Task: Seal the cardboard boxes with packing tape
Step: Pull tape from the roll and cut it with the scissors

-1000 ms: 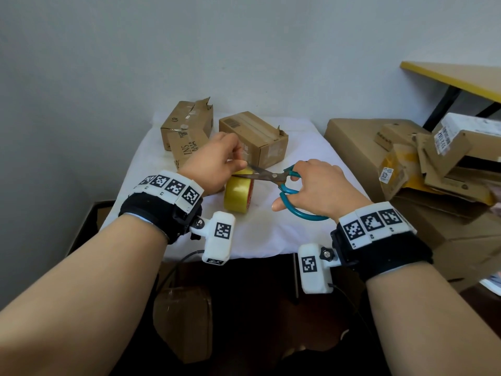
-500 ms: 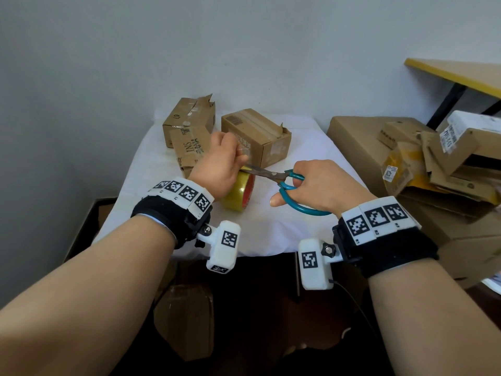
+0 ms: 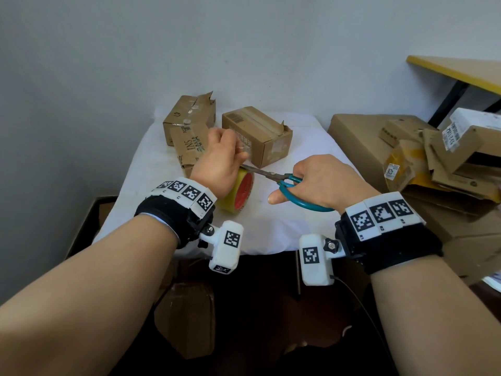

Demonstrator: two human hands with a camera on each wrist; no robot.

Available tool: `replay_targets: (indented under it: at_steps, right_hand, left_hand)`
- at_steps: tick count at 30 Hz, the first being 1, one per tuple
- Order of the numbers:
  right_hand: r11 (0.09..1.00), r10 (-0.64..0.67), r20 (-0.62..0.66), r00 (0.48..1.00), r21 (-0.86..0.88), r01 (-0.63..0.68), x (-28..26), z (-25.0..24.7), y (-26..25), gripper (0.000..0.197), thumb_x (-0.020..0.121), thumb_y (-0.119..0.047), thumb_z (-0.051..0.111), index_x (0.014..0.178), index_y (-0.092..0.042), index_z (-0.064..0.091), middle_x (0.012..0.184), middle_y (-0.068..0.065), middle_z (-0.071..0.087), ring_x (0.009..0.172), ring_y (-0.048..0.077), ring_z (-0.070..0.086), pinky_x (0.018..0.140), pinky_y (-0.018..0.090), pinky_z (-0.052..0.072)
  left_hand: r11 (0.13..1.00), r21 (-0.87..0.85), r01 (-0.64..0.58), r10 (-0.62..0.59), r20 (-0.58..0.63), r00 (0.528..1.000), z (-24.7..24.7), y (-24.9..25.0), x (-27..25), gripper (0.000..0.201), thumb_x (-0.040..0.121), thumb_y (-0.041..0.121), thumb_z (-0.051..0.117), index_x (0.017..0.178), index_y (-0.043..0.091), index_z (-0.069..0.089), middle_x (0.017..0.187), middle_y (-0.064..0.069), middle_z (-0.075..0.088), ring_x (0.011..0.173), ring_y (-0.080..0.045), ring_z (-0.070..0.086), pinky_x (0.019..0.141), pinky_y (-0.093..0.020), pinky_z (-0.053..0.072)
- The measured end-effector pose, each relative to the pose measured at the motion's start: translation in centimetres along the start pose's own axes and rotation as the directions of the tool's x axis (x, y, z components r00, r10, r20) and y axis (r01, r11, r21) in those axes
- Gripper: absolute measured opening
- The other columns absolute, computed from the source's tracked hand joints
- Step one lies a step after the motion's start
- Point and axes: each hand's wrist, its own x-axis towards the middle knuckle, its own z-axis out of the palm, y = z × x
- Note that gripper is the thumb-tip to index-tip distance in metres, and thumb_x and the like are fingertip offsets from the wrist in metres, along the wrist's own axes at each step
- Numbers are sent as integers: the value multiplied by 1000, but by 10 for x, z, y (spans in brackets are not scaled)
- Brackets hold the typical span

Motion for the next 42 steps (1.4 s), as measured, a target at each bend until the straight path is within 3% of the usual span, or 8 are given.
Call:
replay_targets:
  at_steps: [8,16,23,26,29,35,39,42]
  right_hand:
    - [1000,9,-12,1000,-26,-9,-3,-5,-3,80,54,-90,69,74,-15,53,70,-5,57,67,14,54,59,30,34]
    - [990,129,118,985,47,-135,10,12,32,106,51,-93,67,127,-20,50,121,-5,56,113,24,57,101,47,47]
    - [960,280,49,959,-26,-279,27,38,53,53,80,-61,76,87,-15,51,83,2,54,88,26,58,78,38,48]
    - [956,288,-14,957,-48,-289,31,46,55,37,88,-42,72,81,-12,50,80,4,53,79,24,55,61,31,39]
    - [950,311,-7,950,-22,-311,35,53,60,42,84,-41,77,73,-13,48,85,8,59,80,26,57,59,30,37]
    - [950,192,-132,972,273,-150,34,36,36,55,92,-44,68,104,9,68,108,30,66,103,42,62,90,45,52]
    - [755,31,115,993,648,-99,23,33,-9,57,87,-67,64,102,-13,76,103,3,74,100,19,67,88,35,52]
    - [688,-40,172,984,719,-98,21,36,-21,30,88,-47,74,98,-18,73,102,0,73,94,11,65,79,26,49]
  left_hand:
    - [999,-33,37,-37,-12,999,-2,0,0,16,103,24,47,109,9,46,123,-4,37,90,-23,55,88,-37,47]
    - [983,-141,119,-127,-50,991,-4,-5,3,13,103,28,49,106,16,45,118,-2,39,83,-9,50,88,-30,43]
    - [963,-247,107,-118,-31,993,0,-7,7,12,103,35,47,102,23,46,118,-5,50,102,-20,63,92,-44,53]
    - [937,-327,123,-140,-29,990,0,-3,7,11,105,29,42,105,20,47,120,-4,52,99,-12,66,83,-28,54]
    - [887,-436,154,-169,4,986,0,-2,6,14,107,26,39,111,17,47,124,-6,56,93,0,67,63,-11,42]
    - [647,-687,329,-312,155,937,-8,5,6,31,107,34,35,118,10,52,109,1,61,90,0,69,63,-30,41]
    - [477,-810,342,-289,222,931,-10,12,1,36,108,42,28,108,16,53,109,0,56,102,-15,67,60,-32,44]
    - [394,-842,369,-253,287,924,-11,13,-2,44,106,50,28,97,18,56,105,-3,56,101,-18,66,62,-33,46]
